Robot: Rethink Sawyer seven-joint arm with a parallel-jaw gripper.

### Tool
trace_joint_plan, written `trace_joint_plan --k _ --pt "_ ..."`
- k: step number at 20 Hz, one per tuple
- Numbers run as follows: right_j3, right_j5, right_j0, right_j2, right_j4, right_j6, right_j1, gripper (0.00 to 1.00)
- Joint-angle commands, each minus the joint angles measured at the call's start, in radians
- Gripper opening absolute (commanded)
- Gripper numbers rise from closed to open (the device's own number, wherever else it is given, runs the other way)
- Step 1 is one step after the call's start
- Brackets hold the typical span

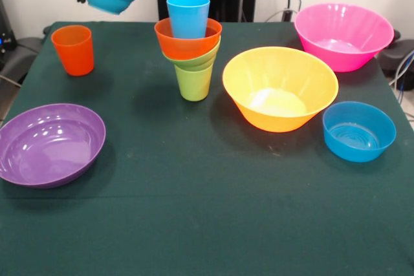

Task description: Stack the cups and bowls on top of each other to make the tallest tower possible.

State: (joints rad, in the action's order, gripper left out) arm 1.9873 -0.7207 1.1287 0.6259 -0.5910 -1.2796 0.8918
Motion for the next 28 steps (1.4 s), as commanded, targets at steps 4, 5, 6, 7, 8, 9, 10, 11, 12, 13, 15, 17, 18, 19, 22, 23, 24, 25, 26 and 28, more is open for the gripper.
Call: trace_joint_plan --k 4,5,6,7,8,9,10,11,12,13,15,17,18,19,22,23,24,25,26,28 --pt "0.08 -0.122 0.016 0.099 0.094 0.134 0.059 0.0" --pt "0.081 -0.123 0.014 0.103 0.104 0.126 0.063 0.0" --pt "0.082 -0.129 0.01 0.104 0.111 0.119 0.069 0.0" --pt "0.084 -0.128 0.008 0.106 0.117 0.11 0.071 0.0" --pt "0.086 -0.126 0.005 0.107 0.124 0.101 0.075 0.0" --pt "0.087 -0.131 0.001 0.109 0.133 0.095 0.082 0.0" --pt "0.089 -0.127 0.0 0.111 0.142 0.086 0.086 0.0" --pt "0.088 -0.124 -0.004 0.112 0.151 0.076 0.085 0.0" --pt "0.086 -0.121 -0.008 0.113 0.16 0.066 0.085 0.0" --pt "0.086 -0.112 -0.008 0.116 0.171 0.054 0.082 0.0" --pt "0.088 -0.106 -0.013 0.118 0.188 0.038 0.082 0.0" --pt "0.088 -0.102 -0.021 0.115 0.203 0.02 0.084 0.0" --pt "0.09 -0.091 -0.024 0.115 0.209 0.01 0.084 0.0" --pt "0.09 -0.082 -0.028 0.114 0.215 -0.001 0.083 0.0" --pt "0.087 -0.052 -0.042 0.106 0.233 -0.032 0.077 0.0" --pt "0.086 -0.048 -0.045 0.105 0.24 -0.038 0.076 0.0" --pt "0.085 -0.044 -0.048 0.104 0.247 -0.043 0.076 0.0" --pt "0.085 -0.041 -0.05 0.103 0.258 -0.05 0.077 0.0" --pt "0.085 -0.037 -0.052 0.103 0.268 -0.054 0.08 0.0" --pt "0.083 -0.032 -0.058 0.099 0.285 -0.064 0.083 0.0"
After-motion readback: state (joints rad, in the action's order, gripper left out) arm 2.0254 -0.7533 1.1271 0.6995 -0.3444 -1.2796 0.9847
